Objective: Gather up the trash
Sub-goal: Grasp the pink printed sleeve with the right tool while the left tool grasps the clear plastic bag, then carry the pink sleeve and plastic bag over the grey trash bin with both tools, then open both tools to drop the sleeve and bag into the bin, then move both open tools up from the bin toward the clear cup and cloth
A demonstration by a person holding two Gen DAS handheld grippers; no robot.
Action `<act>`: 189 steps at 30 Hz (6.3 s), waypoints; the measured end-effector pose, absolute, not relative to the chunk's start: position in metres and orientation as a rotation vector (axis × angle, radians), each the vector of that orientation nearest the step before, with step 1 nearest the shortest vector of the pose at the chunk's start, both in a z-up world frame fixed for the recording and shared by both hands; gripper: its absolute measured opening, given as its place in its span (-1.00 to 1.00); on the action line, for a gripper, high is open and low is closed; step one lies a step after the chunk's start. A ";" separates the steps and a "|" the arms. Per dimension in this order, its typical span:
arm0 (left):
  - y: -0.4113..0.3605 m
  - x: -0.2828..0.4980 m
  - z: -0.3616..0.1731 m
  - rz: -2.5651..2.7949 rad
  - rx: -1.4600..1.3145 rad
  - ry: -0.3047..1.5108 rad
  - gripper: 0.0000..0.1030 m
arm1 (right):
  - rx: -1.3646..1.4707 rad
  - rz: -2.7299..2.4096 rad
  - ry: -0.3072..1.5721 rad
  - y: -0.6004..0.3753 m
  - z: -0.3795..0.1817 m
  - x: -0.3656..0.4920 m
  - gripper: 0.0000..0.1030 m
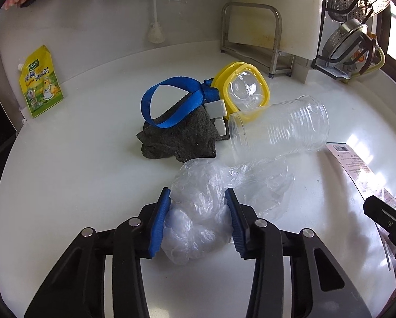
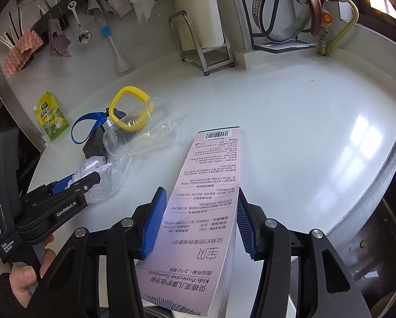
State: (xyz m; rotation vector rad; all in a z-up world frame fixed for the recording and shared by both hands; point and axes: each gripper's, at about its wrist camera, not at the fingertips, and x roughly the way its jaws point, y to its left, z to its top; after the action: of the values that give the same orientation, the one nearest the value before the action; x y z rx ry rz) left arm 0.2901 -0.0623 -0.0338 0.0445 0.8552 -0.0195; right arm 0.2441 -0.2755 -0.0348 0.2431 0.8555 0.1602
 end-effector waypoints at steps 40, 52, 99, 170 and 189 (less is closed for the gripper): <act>-0.040 0.118 -0.011 -0.060 0.154 0.715 -0.25 | 0.244 0.093 0.814 -0.230 -0.025 0.088 -0.04; -0.042 0.069 -0.012 -0.083 0.155 0.705 -0.25 | 0.244 0.101 0.792 -0.219 -0.022 0.035 -0.04; -0.051 0.003 -0.065 -0.133 0.190 0.808 -0.25 | 0.222 0.107 0.915 -0.198 -0.087 -0.058 -0.04; -0.041 0.019 -0.086 -0.087 0.139 0.879 0.66 | 0.202 -0.013 0.856 -0.216 -0.096 -0.053 0.37; -0.013 0.039 -0.041 -0.056 0.070 0.772 0.82 | 0.187 0.034 0.743 -0.212 -0.058 -0.029 0.44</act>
State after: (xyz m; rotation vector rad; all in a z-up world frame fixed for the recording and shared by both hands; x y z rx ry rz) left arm 0.0389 -0.0135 -0.0411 0.0700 0.7725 -0.0559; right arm -0.0294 -0.2119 -0.0579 0.1872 0.7429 0.0343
